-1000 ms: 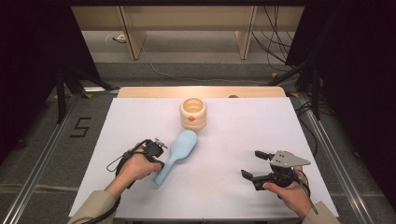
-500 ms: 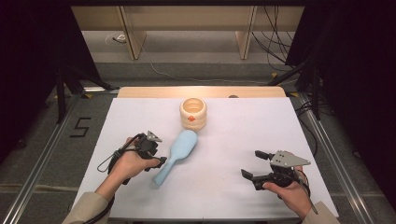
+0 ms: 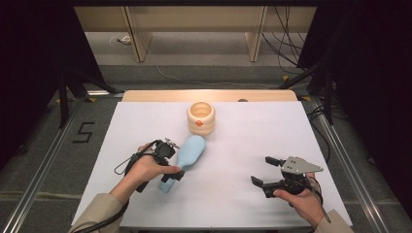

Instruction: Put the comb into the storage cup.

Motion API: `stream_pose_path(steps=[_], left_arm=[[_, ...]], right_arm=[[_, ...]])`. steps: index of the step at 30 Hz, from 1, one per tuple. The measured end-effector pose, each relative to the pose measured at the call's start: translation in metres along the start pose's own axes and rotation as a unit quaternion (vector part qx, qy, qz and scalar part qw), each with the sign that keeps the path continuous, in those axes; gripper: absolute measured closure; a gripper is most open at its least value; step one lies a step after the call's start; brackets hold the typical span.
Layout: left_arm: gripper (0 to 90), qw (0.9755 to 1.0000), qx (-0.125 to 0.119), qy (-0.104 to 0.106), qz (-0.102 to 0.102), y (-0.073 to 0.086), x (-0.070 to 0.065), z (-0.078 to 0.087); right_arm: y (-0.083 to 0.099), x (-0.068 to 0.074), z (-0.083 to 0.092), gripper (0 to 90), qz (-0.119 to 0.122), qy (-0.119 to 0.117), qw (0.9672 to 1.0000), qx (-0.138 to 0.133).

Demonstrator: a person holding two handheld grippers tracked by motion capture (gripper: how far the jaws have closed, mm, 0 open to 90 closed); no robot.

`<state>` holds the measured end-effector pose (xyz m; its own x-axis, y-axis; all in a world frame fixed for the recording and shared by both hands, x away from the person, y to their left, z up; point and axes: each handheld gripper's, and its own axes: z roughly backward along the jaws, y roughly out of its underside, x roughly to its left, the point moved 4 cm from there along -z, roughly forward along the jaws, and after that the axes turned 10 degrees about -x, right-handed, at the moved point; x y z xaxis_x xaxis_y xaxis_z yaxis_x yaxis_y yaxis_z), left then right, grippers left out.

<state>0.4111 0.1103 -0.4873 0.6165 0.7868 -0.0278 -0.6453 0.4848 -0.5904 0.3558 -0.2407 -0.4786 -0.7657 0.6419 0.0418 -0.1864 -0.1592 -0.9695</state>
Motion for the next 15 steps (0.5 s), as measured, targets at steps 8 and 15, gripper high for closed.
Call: stream_pose_path(steps=[8, 15], left_arm=[[3.4, 0.9995, 0.028, -0.002, 0.016, 0.001, 0.003, -0.012], [6.8, 0.9991, 0.040, -0.001, 0.014, -0.001, -0.001, -0.018]], right_arm=[[0.000, 0.000, 0.000, 11.0, -0.001, 0.000, 1.0000, -0.002], [0.001, 0.000, 0.000, 11.0, 0.000, 0.000, 1.0000, 0.002]])
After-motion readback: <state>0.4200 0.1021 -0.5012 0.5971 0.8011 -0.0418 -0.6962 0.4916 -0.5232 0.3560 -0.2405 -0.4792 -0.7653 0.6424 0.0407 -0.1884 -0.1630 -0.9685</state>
